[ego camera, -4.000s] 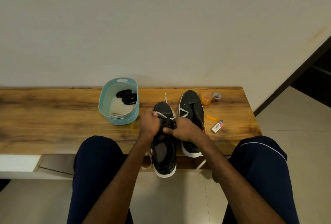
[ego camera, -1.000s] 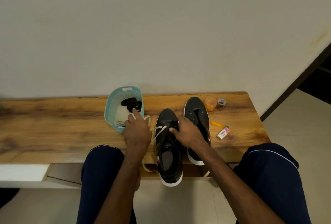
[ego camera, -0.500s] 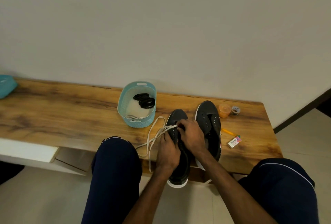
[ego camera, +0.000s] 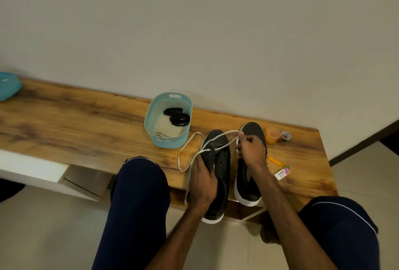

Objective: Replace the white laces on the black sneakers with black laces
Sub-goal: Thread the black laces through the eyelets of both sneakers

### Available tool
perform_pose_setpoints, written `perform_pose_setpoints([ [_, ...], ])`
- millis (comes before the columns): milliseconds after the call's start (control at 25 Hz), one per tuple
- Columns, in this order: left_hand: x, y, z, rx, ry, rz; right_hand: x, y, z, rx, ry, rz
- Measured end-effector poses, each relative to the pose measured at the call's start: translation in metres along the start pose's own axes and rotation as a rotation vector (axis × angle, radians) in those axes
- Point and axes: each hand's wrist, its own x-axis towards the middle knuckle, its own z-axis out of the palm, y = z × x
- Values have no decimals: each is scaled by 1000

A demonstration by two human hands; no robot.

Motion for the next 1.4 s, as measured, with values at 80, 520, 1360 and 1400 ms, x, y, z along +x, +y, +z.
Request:
perform_pose_setpoints([
  [80,0,-3,0,12,-20,-3,0,-2,0,-116,-115,-68],
  [520,-3,-3,4,59,-7,-5,-5,21,42,-416,-194,-465],
  [1360,-4,2,1,107,-3,-2,-7,10,30,-282,-231,-385],
  [1400,-4,2,1,113,-5,5,-8,3,24,-133,-171,-379],
])
